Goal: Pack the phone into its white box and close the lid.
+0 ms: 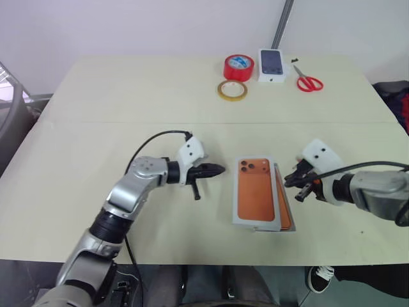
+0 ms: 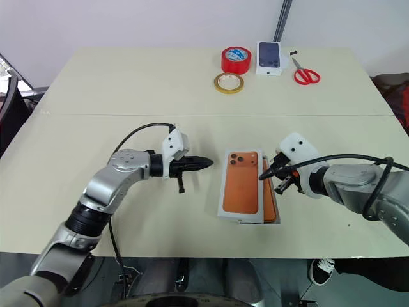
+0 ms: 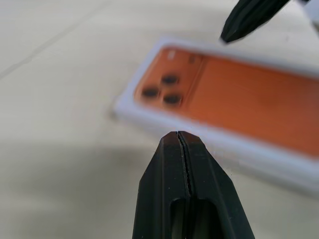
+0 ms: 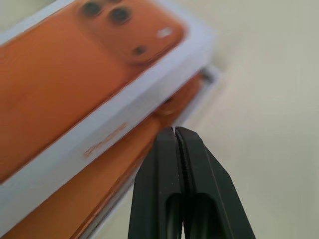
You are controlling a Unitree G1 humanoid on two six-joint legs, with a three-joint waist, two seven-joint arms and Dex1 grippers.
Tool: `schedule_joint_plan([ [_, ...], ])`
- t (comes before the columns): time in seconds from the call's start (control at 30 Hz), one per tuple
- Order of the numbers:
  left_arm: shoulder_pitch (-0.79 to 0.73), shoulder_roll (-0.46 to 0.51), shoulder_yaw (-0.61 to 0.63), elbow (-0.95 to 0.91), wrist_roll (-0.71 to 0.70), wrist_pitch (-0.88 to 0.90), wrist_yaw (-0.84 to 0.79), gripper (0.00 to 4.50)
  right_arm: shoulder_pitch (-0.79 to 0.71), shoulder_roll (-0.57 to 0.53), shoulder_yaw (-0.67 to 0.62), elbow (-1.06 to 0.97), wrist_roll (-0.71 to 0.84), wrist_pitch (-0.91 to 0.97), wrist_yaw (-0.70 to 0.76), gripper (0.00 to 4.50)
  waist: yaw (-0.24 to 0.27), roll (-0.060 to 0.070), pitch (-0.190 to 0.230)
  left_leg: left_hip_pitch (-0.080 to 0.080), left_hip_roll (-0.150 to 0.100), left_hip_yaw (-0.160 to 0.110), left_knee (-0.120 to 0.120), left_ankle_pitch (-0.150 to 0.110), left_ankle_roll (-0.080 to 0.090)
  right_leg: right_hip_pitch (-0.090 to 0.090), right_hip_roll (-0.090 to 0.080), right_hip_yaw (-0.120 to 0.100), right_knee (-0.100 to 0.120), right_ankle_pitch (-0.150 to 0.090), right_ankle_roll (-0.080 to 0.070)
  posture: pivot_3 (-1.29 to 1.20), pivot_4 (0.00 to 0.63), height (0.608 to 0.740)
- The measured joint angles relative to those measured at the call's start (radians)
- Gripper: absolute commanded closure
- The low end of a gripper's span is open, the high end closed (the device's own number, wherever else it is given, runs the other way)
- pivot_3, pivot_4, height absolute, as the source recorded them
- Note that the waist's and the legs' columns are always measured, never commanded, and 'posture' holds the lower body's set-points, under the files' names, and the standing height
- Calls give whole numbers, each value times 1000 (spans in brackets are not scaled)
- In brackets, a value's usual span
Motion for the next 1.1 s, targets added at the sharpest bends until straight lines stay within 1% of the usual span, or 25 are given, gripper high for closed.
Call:
schedule_joint_plan([
  [0.07, 3, 26, -20, 0, 14, 8, -19, 4500, 0, 10, 0, -7, -33, 1, 26, 4440, 1, 0, 0, 0, 0, 0, 0, 0, 0, 0, 0, 0, 0, 0, 0, 0, 150, 740],
  [0.13, 2, 26, -56, 1, 33, 7, -33, 4500, -1, 32, 2, -8, -65, 5, 47, 4440, 2, 0, 0, 0, -1, 0, 0, 0, 0, 0, -1, 0, 0, 0, 0, 0, 150, 740],
  [0.27, -14, -33, -117, 23, 54, -2, -45, 4500, -6, 74, 11, -18, -110, 29, 80, 4440, 1, 0, 0, 0, -1, 0, 0, 0, 0, 0, -1, 0, 0, 0, 0, 0, 150, 740],
  [0.37, -43, -67, -143, 52, 67, -16, -52, 4500, -7, 83, 12, -27, -146, 45, 101, 4440, 0, 0, 0, 0, -1, 0, 0, 0, 0, 0, 0, 0, 0, 0, 0, 0, 150, 740],
  [0.47, -57, -98, -153, 64, 68, -18, -65, 4500, -7, 87, 11, -32, -186, 60, 113, 4440, -1, 0, 0, 0, -1, 0, 0, 0, 0, 0, 0, 0, 0, 0, 0, 0, 150, 740],
  [0.63, -68, -119, -155, 61, 62, -12, -97, 4500, 17, 89, -15, -39, -221, 81, 145, 4440, 1, 0, 0, 0, -1, 0, 0, 0, 0, 0, 0, 0, 0, 0, 0, 0, 150, 740],
  [0.9, -73, -118, -176, 16, 62, 10, -134, 4500, 103, 84, -85, -81, -249, 108, 206, 4440, 0, 0, 0, 0, -1, 0, 1, 0, 0, 1, 0, 0, 0, 0, 0, 0, 150, 740],
  [1.1, -73, -124, -191, 0, 63, 14, -135, 4500, 130, 93, -109, -88, -276, 114, 224, 4440, 0, 0, 0, 0, -1, 0, 1, 0, 0, 1, 0, 0, 0, 0, 0, 0, 150, 740],
])
